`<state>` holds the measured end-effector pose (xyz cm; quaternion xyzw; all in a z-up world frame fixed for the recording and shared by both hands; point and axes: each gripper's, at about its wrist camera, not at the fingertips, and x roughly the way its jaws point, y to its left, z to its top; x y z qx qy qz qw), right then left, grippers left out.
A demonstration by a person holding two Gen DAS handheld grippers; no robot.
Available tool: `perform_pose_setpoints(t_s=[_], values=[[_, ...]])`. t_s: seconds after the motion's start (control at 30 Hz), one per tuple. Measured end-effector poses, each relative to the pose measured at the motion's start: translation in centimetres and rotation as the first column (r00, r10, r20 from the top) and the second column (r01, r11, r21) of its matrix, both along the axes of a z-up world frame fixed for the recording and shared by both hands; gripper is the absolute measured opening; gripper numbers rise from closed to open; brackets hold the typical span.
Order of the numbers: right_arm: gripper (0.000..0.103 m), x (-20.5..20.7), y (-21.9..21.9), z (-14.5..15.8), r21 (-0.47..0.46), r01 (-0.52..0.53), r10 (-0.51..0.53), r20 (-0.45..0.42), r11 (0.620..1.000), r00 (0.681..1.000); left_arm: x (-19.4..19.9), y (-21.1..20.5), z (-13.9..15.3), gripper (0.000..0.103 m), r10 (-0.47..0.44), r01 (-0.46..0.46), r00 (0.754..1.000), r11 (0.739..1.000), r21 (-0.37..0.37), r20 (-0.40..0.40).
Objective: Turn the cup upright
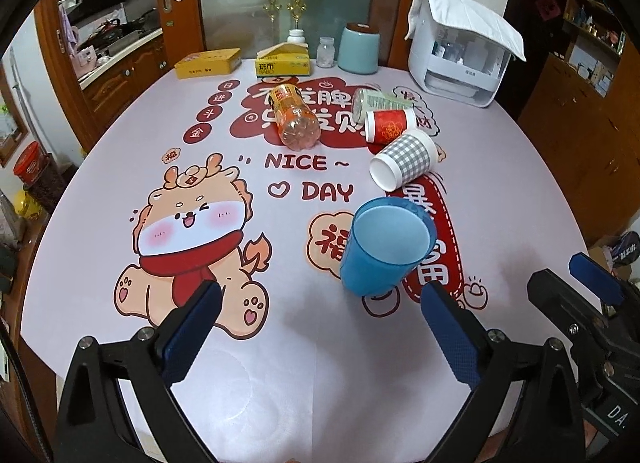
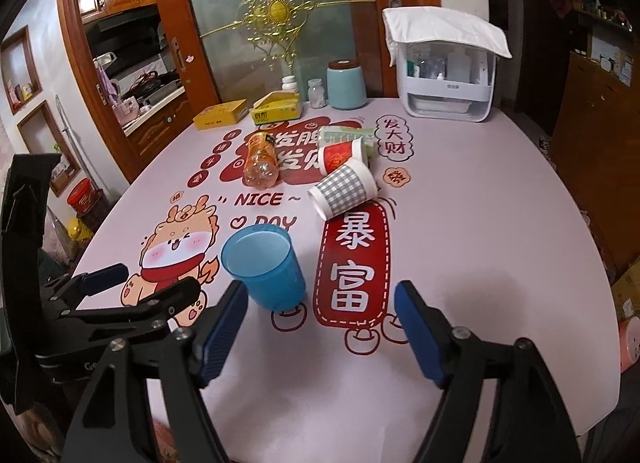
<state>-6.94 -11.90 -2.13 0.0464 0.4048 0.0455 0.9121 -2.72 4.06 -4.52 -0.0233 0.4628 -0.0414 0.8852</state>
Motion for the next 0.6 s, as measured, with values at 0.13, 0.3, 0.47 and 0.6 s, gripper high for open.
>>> perform_pose_setpoints(t_s=[0.13,0.3,0.47,0.6], values=[[0.077,-0.5,-0.2,0.6,0.002,-0.002,0.002,0.018,1.000,1.000,-0.7,-0.6,0.8,0.099,0.014,-0.016,0.999,0.999,0.040,0.041],[0.078,-1.0,0.0,0.8,-0.008,-0.010,0.010,0.026,1.000,1.000,-1.2,-1.1,1.2,0.099,0.004,-0.007,0.998,0.999,0.045,0.055],[0.078,-1.5,-0.3,1.1,-0.013,0.000,0.001,0.041,1.000,0.999,-1.6,-1.5,1.6,0.099,0.008,-0.013,0.997,0.998,0.061,0.078],[0.078,-1.7,-0.4,1.2,-0.009,0.002,-0.001,0.046,1.000,0.999,-1.8,-1.7,1.8,0.099,0.010,-0.015,0.996,0.998,0.067,0.084]])
